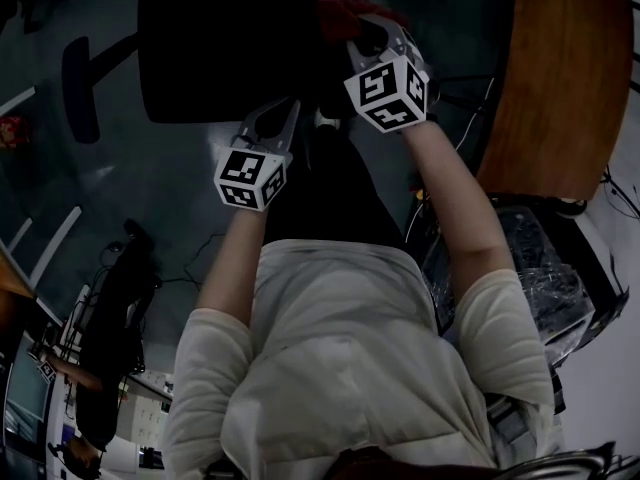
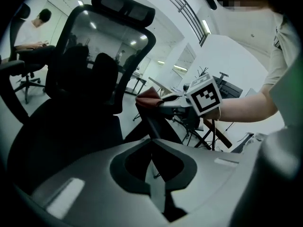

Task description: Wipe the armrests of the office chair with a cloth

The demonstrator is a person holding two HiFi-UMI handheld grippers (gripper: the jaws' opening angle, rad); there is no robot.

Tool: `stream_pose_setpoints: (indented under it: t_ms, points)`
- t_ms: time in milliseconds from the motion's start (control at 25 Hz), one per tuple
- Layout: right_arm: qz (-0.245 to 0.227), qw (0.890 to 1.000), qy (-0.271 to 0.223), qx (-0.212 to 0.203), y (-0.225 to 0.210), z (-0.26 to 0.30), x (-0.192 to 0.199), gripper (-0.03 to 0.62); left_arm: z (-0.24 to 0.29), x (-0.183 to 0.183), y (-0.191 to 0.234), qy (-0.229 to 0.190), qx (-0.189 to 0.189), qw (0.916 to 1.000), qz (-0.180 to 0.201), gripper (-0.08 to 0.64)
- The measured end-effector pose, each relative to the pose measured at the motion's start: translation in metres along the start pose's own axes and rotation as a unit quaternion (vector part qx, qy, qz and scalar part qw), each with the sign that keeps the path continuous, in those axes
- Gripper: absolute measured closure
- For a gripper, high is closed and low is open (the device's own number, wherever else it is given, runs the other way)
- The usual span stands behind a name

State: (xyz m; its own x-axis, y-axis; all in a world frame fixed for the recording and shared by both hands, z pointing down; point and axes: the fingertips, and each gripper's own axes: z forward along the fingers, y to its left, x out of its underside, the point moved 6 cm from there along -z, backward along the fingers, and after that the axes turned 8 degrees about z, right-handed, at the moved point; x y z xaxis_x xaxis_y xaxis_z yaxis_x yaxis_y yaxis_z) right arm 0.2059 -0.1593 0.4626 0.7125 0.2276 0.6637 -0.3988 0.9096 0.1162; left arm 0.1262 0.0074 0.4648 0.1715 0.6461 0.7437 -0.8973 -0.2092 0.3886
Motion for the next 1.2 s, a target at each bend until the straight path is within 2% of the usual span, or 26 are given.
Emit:
stream_pose_setpoints:
  t_ms: [120, 240, 440, 720, 840, 960, 1040, 1120, 1200]
  points:
    - [-0.009, 1.000, -0.001, -0.006, 0.017, -0.014, 0.011, 0.546, 0.007, 0.022, -0.010, 0.021, 0.014, 0.9997, -0.005, 0.543]
    - [-0.009, 1.000, -0.002, -0.007, 0.035, -0.025, 0.022, 0.546, 0.013, 0.034, -0.015, 0.019, 0.019, 0.9995, -0.015, 0.543]
    - [0.003, 1.000, 0.004, -0.006, 0.062, -0.046, 0.039, 0.546, 0.021, 0.041, -0.018, 0.008, 0.017, 0.9996, -0.022, 0.548]
    - [0.006, 0.999, 0.006, -0.040, 0.102, -0.079, 0.067, 0.546, 0.021, 0.042, -0.022, 0.000, 0.005, 0.9998, -0.020, 0.554]
    - [0.026, 0.998, 0.013, -0.063, 0.114, -0.090, 0.079, 0.546, 0.019, 0.044, -0.022, -0.009, -0.003, 0.9996, -0.028, 0.554]
    - [0.076, 0.993, 0.024, -0.090, 0.119, -0.104, 0.088, 0.548, 0.019, 0.044, -0.022, -0.015, -0.007, 0.9991, -0.038, 0.554]
    - [0.095, 0.993, 0.021, -0.071, 0.109, -0.114, 0.092, 0.548, 0.019, 0.045, -0.022, -0.014, -0.007, 0.9992, -0.037, 0.554]
    - [0.099, 0.995, 0.007, -0.013, 0.088, -0.119, 0.095, 0.546, 0.018, 0.046, -0.021, -0.008, -0.003, 0.9994, -0.032, 0.554]
    - [0.133, 0.991, -0.005, 0.034, 0.061, -0.112, 0.100, 0.546, 0.018, 0.047, -0.022, -0.002, 0.001, 0.9995, -0.033, 0.552]
